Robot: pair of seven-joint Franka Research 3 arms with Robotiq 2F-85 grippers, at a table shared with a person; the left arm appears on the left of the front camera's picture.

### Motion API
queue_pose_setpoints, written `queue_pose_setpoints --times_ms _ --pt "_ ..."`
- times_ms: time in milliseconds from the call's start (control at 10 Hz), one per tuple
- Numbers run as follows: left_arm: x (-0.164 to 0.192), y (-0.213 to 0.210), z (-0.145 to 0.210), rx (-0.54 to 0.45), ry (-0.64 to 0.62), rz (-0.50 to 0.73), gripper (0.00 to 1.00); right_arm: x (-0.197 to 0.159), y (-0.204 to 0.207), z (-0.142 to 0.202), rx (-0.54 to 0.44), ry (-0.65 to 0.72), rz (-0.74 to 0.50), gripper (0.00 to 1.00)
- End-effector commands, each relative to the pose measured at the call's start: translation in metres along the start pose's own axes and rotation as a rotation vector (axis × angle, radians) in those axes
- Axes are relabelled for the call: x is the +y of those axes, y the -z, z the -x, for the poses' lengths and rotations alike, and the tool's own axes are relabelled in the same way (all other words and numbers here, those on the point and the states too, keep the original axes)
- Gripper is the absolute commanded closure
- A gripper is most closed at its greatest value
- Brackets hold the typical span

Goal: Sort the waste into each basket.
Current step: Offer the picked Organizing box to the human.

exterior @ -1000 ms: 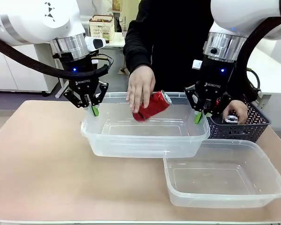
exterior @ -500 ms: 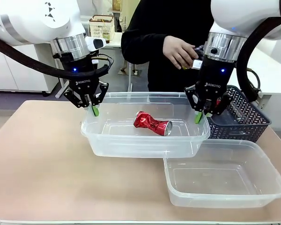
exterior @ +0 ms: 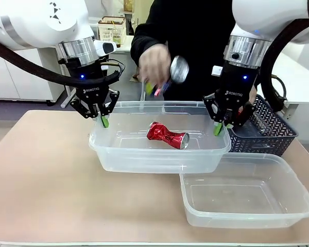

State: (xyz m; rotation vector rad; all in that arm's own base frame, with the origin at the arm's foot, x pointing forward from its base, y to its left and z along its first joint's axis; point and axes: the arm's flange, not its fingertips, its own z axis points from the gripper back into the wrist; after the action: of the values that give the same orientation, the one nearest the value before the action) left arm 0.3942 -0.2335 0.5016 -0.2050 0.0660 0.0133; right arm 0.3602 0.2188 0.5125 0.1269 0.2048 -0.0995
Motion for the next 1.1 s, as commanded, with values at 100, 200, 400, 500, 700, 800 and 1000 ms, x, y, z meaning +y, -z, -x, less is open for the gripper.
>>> queue_pose_setpoints --times_ms 100,200,400,500,700,800,1000 --pt "-0.0017 -0.0056 -0.0013 -0.002 -0.004 0.010 0.94 -0.0026 -0.0013 0.0020 -0.001 -0.010 -0.007 0.95" --pt "-0.0017 -0.0056 -0.0013 -0.002 -0.004 0.010 0.94 -0.0026 -0.0013 0.0020 -0.001 -0.010 -0.007 0.95" --pt "-0.0017 -0.0056 -0.0013 -0.002 -0.004 0.010 0.94 -0.0026 -0.0013 0.0020 -0.001 -0.010 -0.007 0.95" --pt "-0.0017 -0.0056 -0.0013 -0.002 -0.004 0.010 0.94 -0.0026 -0.0013 0.0020 -0.001 -0.010 -0.007 0.95" --pt "-0.0017 -0.0056 -0.0013 -0.002 -0.004 0.010 0.94 -0.0026 -0.0013 0.0020 -0.001 -0.010 -0.007 0.95" --pt "-0.0017 -0.0056 -0.0013 -0.002 -0.004 0.010 0.94 -0.0026 -0.0013 0.0020 -0.001 -0.010 -0.007 0.95" --pt "-0.0017 -0.0056 -0.0013 -0.002 -0.004 0.010 0.94 -0.0026 -0.0013 0.0020 -0.001 -0.010 -0.007 0.95"
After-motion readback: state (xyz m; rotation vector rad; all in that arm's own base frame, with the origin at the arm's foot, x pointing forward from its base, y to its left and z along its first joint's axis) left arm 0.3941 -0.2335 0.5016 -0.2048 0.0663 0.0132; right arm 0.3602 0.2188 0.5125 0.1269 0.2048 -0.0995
